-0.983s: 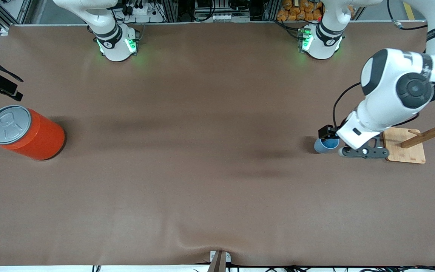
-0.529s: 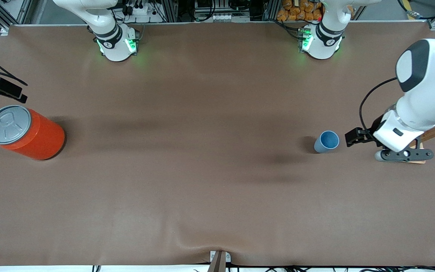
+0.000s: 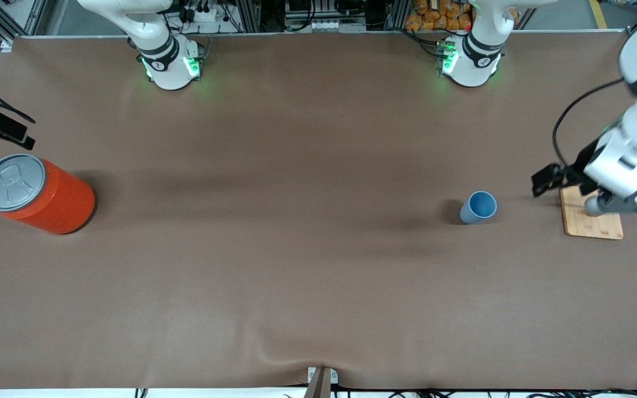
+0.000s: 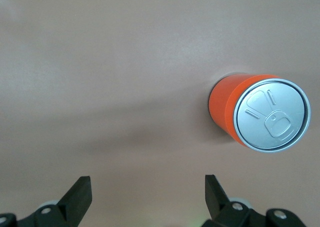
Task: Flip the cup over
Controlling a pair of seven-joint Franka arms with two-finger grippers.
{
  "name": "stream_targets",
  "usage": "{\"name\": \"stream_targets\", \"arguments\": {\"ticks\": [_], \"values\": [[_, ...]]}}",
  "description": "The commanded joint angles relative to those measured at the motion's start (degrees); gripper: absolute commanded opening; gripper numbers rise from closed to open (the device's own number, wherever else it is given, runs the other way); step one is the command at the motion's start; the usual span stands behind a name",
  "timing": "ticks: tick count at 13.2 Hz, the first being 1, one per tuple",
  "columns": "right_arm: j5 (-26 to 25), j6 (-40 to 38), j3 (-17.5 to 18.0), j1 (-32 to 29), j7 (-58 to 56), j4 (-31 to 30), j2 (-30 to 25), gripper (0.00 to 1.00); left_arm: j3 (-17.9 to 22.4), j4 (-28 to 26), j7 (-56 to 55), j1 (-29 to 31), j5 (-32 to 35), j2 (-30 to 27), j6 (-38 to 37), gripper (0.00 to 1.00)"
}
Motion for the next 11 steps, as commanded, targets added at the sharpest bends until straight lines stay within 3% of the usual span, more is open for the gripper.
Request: {"name": "stream_targets", "arguments": {"ticks": [1, 7, 11], "values": [[0.01, -1.31, 0.55, -0.94, 0.51, 1.38, 0.60, 1.00, 0.37, -1.15, 0.87, -0.34, 0.31, -6.26, -5.72, 1.00], [0.01, -2.19, 0.55, -0.85, 0.51, 1.37, 0.77, 1.00, 2.04, -0.71, 2.02, -0.51, 0.75, -6.45, -6.70, 1.00], [0.10, -3.07, 0.55, -0.77, 0.51, 1.38, 0.77, 1.00, 8.00, 1.84, 7.54, -1.83, 0.23, -6.54, -6.87, 1.00]]}}
